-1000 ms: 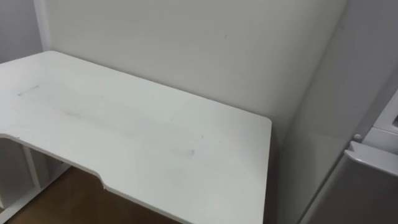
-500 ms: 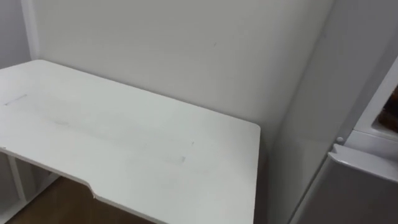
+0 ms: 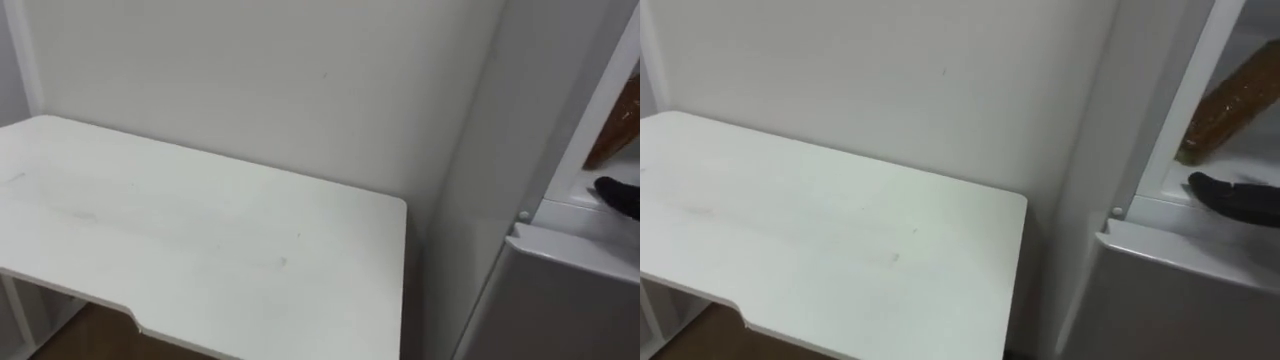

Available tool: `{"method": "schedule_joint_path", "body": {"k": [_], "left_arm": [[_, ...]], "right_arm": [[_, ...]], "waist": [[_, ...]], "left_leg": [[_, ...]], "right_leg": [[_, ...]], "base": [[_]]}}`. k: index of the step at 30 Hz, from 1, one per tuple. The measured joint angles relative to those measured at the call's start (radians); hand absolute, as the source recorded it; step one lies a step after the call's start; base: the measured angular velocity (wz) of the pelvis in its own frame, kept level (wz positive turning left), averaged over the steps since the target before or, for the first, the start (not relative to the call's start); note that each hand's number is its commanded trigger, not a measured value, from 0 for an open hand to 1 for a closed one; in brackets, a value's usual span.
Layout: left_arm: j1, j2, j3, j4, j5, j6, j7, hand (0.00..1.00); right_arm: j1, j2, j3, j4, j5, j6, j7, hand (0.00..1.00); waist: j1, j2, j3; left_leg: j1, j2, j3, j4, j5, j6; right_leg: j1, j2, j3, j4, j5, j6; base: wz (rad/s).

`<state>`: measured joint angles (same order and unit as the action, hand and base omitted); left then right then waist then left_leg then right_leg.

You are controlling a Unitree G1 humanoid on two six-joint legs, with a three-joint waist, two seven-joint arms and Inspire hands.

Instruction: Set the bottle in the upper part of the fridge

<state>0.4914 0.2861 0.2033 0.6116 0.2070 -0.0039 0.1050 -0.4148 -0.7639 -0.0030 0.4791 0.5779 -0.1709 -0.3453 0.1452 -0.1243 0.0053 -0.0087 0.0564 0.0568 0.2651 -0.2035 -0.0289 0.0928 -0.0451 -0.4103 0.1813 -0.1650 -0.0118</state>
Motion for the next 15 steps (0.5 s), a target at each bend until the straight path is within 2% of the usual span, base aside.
{"method": "schedule_joint_path", "body": {"k": [4,9,15], "left_arm": [[0.003,-0.002,0.000,0.011,-0.001,0.000,0.000,0.00],[0.017,-0.025,0.003,0.043,0.001,-0.002,0.000,0.00],[0.016,-0.032,0.003,0.058,0.001,-0.007,0.000,0.00]], "right_arm": [[0.030,0.000,-0.008,-0.038,0.006,0.001,0.002,0.00],[0.131,0.000,-0.060,-0.197,0.005,0.003,0.020,0.00],[0.145,0.000,-0.063,-0.229,0.000,0.003,0.013,0.00]], "waist": [[-0.016,0.007,-0.0044],[-0.024,0.027,-0.0086],[-0.037,0.019,-0.0059]], "left_leg": [[0.004,-0.001,0.000,0.000,0.000,0.000],[0.034,-0.001,0.023,-0.028,0.000,0.000],[0.041,0.000,0.040,-0.034,0.000,0.000]], "right_leg": [[0.006,0.000,0.001,-0.004,0.000,0.000],[0.013,-0.001,0.024,-0.008,-0.001,0.001],[0.010,0.001,0.042,-0.010,-0.003,0.002]], "base": [[0.00],[-0.12],[-0.09]]}}
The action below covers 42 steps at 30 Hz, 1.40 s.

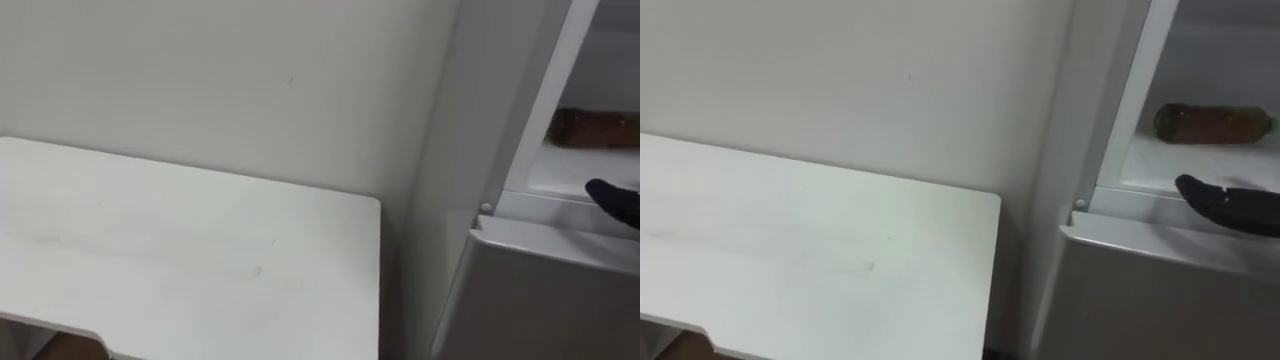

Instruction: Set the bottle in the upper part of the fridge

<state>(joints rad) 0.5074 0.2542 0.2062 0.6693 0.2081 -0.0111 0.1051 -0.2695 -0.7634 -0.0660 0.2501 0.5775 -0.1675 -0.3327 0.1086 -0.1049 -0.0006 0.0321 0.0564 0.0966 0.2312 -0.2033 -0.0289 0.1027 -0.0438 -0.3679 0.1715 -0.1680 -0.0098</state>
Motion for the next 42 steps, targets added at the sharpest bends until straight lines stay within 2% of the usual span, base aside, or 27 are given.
{"method": "schedule_joint_path", "body": {"k": [4,7,8,9,13,16,24,28,33,36,40,42], "left_arm": [[-0.013,0.000,0.000,0.007,0.001,-0.003,0.000,0.00],[-0.023,-0.002,-0.002,0.036,0.002,-0.019,0.006,0.00],[-0.023,-0.006,-0.002,0.041,0.003,-0.020,0.013,0.00],[-0.023,-0.013,-0.001,0.045,0.003,-0.023,0.020,0.00],[-0.024,-0.021,-0.001,0.058,0.003,-0.025,0.022,0.00],[-0.033,-0.024,-0.004,0.058,0.003,-0.039,0.023,0.00],[-0.063,-0.047,-0.017,0.109,0.029,-0.048,0.041,0.00],[-0.063,-0.047,-0.017,0.115,0.030,-0.053,0.040,0.00],[-0.065,-0.050,-0.017,0.148,0.029,-0.057,0.040,0.00],[-0.073,-0.052,-0.028,0.170,0.029,-0.057,0.041,0.00],[-0.084,-0.063,-0.055,0.183,0.032,-0.058,0.043,0.00],[-0.088,-0.074,-0.055,0.184,0.041,-0.062,0.047,0.00]], "right_arm": [[0.039,0.028,-0.036,-0.114,0.000,-0.001,-0.016,0.00],[0.069,0.045,-0.057,-0.232,-0.006,-0.008,-0.031,0.00],[0.083,0.068,-0.072,-0.279,-0.016,-0.016,-0.036,0.00],[0.099,0.084,-0.080,-0.313,-0.028,-0.026,-0.038,0.00],[0.109,0.134,-0.097,-0.362,-0.034,-0.030,-0.034,0.00],[0.138,0.155,-0.109,-0.391,-0.021,-0.047,-0.020,0.00],[0.207,0.240,-0.117,-0.483,0.135,-0.053,0.102,0.00],[0.235,0.266,-0.117,-0.497,0.185,-0.053,0.159,0.00],[0.263,0.320,-0.117,-0.561,0.263,-0.051,0.219,0.00],[0.264,0.337,-0.117,-0.588,0.299,-0.051,0.250,0.00],[0.267,0.339,-0.119,-0.596,0.320,-0.051,0.281,0.00],[0.302,0.363,-0.142,-0.627,0.316,-0.052,0.295,0.00]], "waist": [[-0.014,0.004,0.0018],[-0.021,0.017,0.0095],[-0.021,0.023,0.0119],[-0.020,0.028,0.0101],[-0.031,0.038,0.0037],[-0.034,0.039,0.0041],[-0.059,0.051,0.0024],[-0.067,0.052,0.0019],[-0.077,0.053,-0.0005],[-0.083,0.060,0.0002],[-0.083,0.074,-0.0076],[-0.087,0.081,-0.0076]], "left_leg": [[0.000,-0.001,0.002,0.001,0.000,0.000],[0.006,0.001,0.011,-0.004,0.000,0.000],[0.012,0.002,0.018,-0.012,0.000,0.000],[0.016,0.002,0.025,-0.017,0.000,0.000],[0.034,0.001,0.041,-0.030,0.000,0.001],[0.045,0.001,0.048,-0.036,0.000,0.001],[0.050,0.003,0.063,-0.025,-0.007,0.004],[0.048,0.002,0.068,-0.025,-0.008,0.007],[0.052,0.000,0.075,-0.017,-0.009,0.009],[0.050,0.002,0.076,-0.007,-0.013,0.009],[0.052,0.005,0.082,0.006,-0.025,0.010],[0.052,0.006,0.083,0.006,-0.027,0.010]], "right_leg": [[-0.003,-0.001,0.002,0.000,-0.001,0.002],[-0.006,0.000,0.009,0.002,-0.001,0.002],[-0.006,0.000,0.015,0.003,-0.001,0.002],[-0.007,0.001,0.023,0.003,-0.001,0.003],[-0.005,0.000,0.039,0.006,-0.003,0.005],[-0.005,-0.001,0.050,0.016,-0.006,0.009],[-0.010,-0.002,0.065,0.032,-0.006,0.009],[-0.016,-0.005,0.071,0.037,-0.007,0.008],[-0.018,-0.005,0.085,0.034,-0.008,0.008],[-0.019,-0.002,0.090,0.034,-0.008,0.008],[-0.019,-0.001,0.093,0.035,-0.007,0.008],[-0.019,-0.001,0.092,0.036,-0.008,0.009]], "base": [[-0.01],[-0.07],[-0.19],[-0.18],[-0.13],[-0.09],[-0.06],[-0.05],[-0.04],[0.00],[-0.03],[0.00]]}}
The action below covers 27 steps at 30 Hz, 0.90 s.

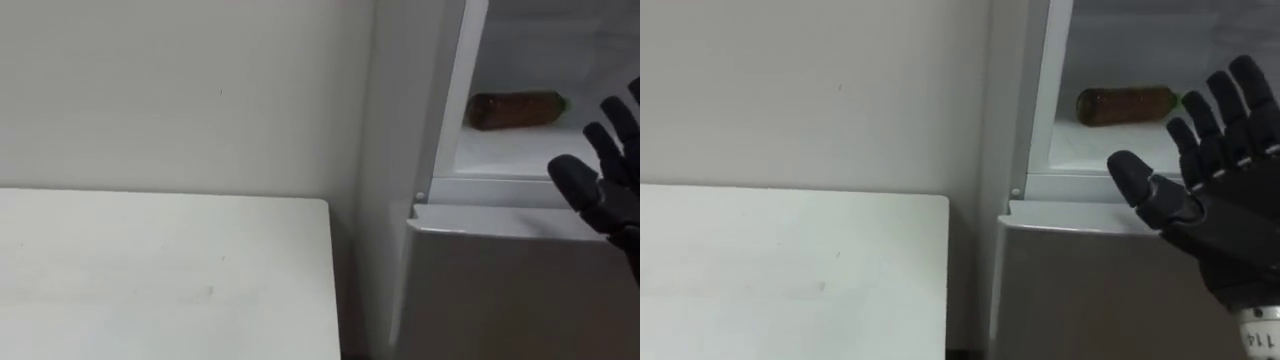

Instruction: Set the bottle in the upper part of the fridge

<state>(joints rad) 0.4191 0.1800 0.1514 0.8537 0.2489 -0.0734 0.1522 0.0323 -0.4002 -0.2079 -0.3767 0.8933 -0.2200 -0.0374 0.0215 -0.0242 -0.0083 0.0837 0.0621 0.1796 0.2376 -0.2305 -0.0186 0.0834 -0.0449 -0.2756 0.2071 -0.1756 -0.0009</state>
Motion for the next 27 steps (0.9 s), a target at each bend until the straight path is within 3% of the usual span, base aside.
{"method": "schedule_joint_path", "body": {"k": [6,14,20,23,27], "left_arm": [[-0.019,-0.013,-0.005,0.056,0.000,-0.025,0.035,0.00],[-0.009,-0.012,-0.005,0.071,-0.004,-0.055,0.081,0.00],[-0.018,-0.013,-0.006,0.071,-0.006,-0.067,0.115,0.00],[-0.017,-0.014,-0.009,0.068,-0.004,-0.067,0.121,0.00],[-0.018,-0.015,-0.010,0.060,-0.006,-0.068,0.125,0.00]], "right_arm": [[0.062,0.071,-0.050,-0.018,-0.048,-0.007,-0.025,0.00],[0.137,0.083,-0.093,-0.019,-0.079,-0.041,-0.161,0.00],[0.247,0.111,-0.094,-0.010,-0.084,-0.044,-0.247,0.00],[0.267,0.144,-0.096,0.024,-0.101,-0.044,-0.311,0.00],[0.269,0.154,-0.096,0.074,-0.114,-0.045,-0.367,0.00]], "waist": [[-0.020,0.017,0.0036],[-0.044,0.024,0.0103],[-0.051,0.028,0.0042],[-0.052,0.027,0.0042],[-0.067,0.024,0.0063]], "left_leg": [[-0.001,0.001,0.018,-0.001,-0.003,0.000],[0.012,-0.003,0.052,-0.020,-0.004,0.002],[0.009,-0.005,0.055,-0.025,-0.004,0.003],[0.014,-0.005,0.057,-0.030,-0.004,0.003],[0.015,-0.006,0.058,-0.032,-0.004,0.003]], "right_leg": [[-0.004,0.000,0.018,0.012,-0.003,0.003],[-0.033,-0.003,0.057,0.034,-0.014,0.008],[-0.033,-0.003,0.059,0.031,-0.016,0.009],[-0.033,-0.003,0.061,0.030,-0.016,0.009],[-0.034,-0.003,0.056,0.030,-0.018,0.011]], "base": [[-0.08],[-0.12],[-0.01],[-0.01],[0.00]]}}
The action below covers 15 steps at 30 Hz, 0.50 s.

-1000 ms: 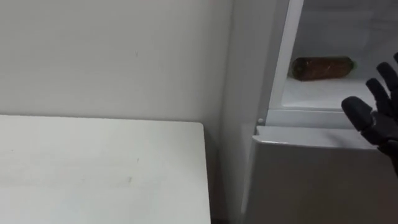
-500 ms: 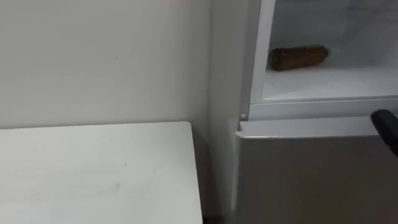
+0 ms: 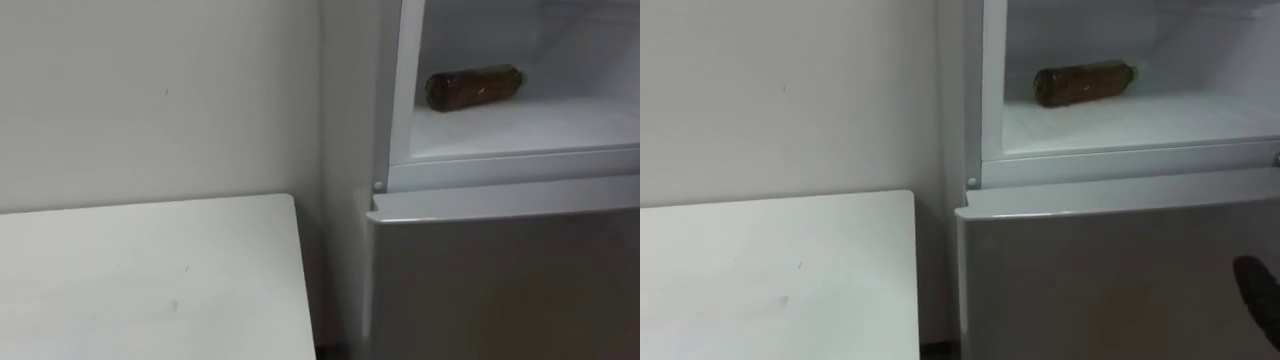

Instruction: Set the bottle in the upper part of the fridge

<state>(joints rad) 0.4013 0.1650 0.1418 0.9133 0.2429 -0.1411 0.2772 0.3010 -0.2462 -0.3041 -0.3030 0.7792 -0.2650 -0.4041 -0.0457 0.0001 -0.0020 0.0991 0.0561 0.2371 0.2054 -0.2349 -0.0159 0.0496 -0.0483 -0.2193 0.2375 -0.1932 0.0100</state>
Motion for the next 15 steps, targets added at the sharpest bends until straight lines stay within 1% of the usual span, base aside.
{"method": "schedule_joint_path", "body": {"k": [2,4,6,7,9,13,15], "left_arm": [[-0.001,0.002,-0.009,0.000,-0.002,0.000,0.002,0.00],[0.000,0.002,-0.023,0.001,-0.004,-0.001,0.005,0.00],[0.001,0.003,-0.038,0.011,-0.015,-0.001,0.015,0.00],[0.002,0.003,-0.043,0.012,-0.016,-0.001,0.020,0.00],[0.007,0.002,-0.063,0.012,-0.017,-0.001,0.024,0.00],[0.009,0.001,-0.067,0.011,-0.017,-0.004,0.023,0.00],[0.010,0.000,-0.067,0.010,-0.015,-0.007,0.023,0.00]], "right_arm": [[0.006,0.004,0.000,0.033,-0.007,-0.007,-0.024,0.00],[0.031,0.010,-0.001,0.070,-0.021,-0.010,-0.052,0.00],[0.060,0.027,-0.001,0.110,-0.021,-0.012,-0.097,0.00],[0.065,0.030,-0.001,0.122,-0.020,-0.013,-0.108,0.00],[0.076,0.036,0.001,0.180,-0.014,-0.015,-0.137,0.00],[0.082,0.041,0.001,0.267,0.002,-0.019,-0.173,0.00],[0.087,0.052,0.001,0.321,0.000,-0.028,-0.179,0.00]], "waist": [[-0.006,0.001,-0.0003],[-0.007,0.001,-0.0017],[-0.010,0.004,-0.0028],[-0.011,0.005,-0.0036],[-0.007,0.009,-0.0034],[-0.007,0.009,-0.0035],[-0.008,0.010,-0.0037]], "left_leg": [[0.001,0.000,0.000,0.000,-0.001,0.000],[0.002,0.001,0.000,0.000,-0.004,-0.001],[0.002,0.001,0.000,-0.002,-0.004,-0.001],[0.002,0.001,0.000,-0.002,-0.004,-0.001],[0.013,0.001,0.010,-0.007,-0.004,-0.001],[0.020,0.001,0.014,-0.009,-0.004,-0.001],[0.019,0.001,0.015,-0.016,-0.004,-0.001]], "right_leg": [[0.000,0.001,0.000,-0.003,0.000,0.000],[0.001,0.002,0.000,-0.010,-0.001,0.000],[0.003,0.003,0.000,-0.015,-0.001,0.001],[0.004,0.003,0.001,-0.014,-0.001,0.001],[0.006,0.005,0.018,-0.010,-0.001,0.001],[0.010,0.006,0.023,-0.013,-0.001,0.002],[0.007,0.007,0.023,-0.014,-0.002,0.002]], "base": [[0.00],[0.00],[0.00],[-0.03],[-0.12],[-0.04],[0.00]]}}
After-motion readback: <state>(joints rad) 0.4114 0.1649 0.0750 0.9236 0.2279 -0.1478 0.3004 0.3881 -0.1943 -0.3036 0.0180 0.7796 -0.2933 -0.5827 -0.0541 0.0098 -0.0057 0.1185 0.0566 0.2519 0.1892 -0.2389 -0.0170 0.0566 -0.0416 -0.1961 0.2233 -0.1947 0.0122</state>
